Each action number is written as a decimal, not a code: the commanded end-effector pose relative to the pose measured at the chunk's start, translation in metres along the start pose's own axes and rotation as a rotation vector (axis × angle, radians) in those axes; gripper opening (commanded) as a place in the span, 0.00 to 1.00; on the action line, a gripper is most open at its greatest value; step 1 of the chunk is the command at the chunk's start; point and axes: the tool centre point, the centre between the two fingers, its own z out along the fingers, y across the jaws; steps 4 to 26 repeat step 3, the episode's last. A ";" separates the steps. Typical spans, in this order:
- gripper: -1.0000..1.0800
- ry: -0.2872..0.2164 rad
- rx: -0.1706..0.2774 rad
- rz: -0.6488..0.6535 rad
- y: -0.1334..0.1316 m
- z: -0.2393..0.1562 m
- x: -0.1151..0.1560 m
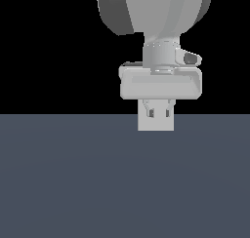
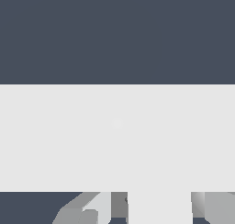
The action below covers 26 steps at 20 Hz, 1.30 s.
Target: Plug the charger into the wall socket.
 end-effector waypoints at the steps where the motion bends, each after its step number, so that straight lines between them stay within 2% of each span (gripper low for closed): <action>1: 0.00 0.000 0.000 0.000 0.000 0.000 0.003; 26: 0.00 0.000 0.000 0.000 0.000 0.000 0.004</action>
